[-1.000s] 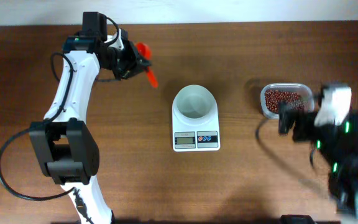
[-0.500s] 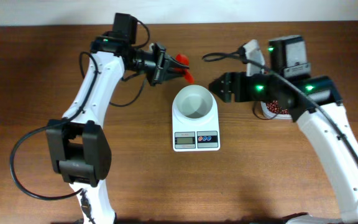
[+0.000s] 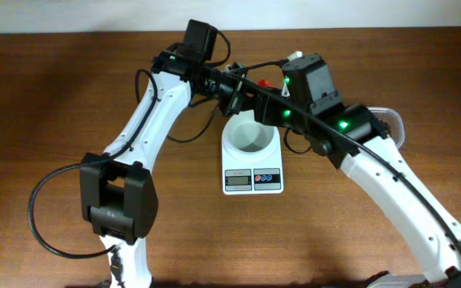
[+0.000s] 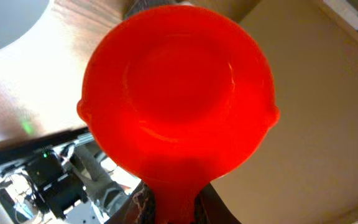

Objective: Scoop item into bowl and weigh 50g on scale
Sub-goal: 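Hand the red scoop from the left gripper to the right gripper above the scale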

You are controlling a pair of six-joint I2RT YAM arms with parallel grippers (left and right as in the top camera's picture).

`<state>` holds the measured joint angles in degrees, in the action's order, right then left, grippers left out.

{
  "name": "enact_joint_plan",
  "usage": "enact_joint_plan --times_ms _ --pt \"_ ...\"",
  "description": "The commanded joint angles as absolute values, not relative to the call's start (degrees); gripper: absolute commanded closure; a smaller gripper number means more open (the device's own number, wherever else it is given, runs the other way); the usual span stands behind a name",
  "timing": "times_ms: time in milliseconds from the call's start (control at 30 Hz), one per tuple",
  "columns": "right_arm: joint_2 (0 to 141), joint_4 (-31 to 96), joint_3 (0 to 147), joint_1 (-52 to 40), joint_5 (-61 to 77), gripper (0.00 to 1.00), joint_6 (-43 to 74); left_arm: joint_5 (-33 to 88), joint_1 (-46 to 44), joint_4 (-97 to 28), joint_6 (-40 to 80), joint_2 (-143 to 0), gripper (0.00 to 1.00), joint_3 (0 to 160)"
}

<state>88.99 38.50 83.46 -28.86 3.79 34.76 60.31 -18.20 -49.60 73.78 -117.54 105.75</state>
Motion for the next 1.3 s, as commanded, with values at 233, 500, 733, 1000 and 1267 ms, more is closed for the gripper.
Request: enact_joint_plan --times_ms 233,500,733,1000,1267 --pt "90.2 39.5 84.5 -29.2 1.6 0.76 35.0 60.7 -18.3 -48.4 74.4 -116.3 1.00 106.5" --pt "90.2 39.6 84.5 -29.2 0.8 0.96 35.0 60.5 -18.3 -48.4 74.3 -116.3 1.00 106.5" --pt "90.1 38.0 84.5 -29.2 0.5 0.76 35.0 57.6 -18.4 -48.4 72.8 -116.3 1.00 106.5" --pt "90.1 37.9 84.5 -29.2 0.6 0.94 35.0 57.6 -18.4 -48.4 72.8 -116.3 1.00 106.5" --pt "90.0 37.4 84.6 -29.1 0.8 0.96 31.7 56.1 -18.4 -48.4 71.6 -116.3 0.34 106.5"
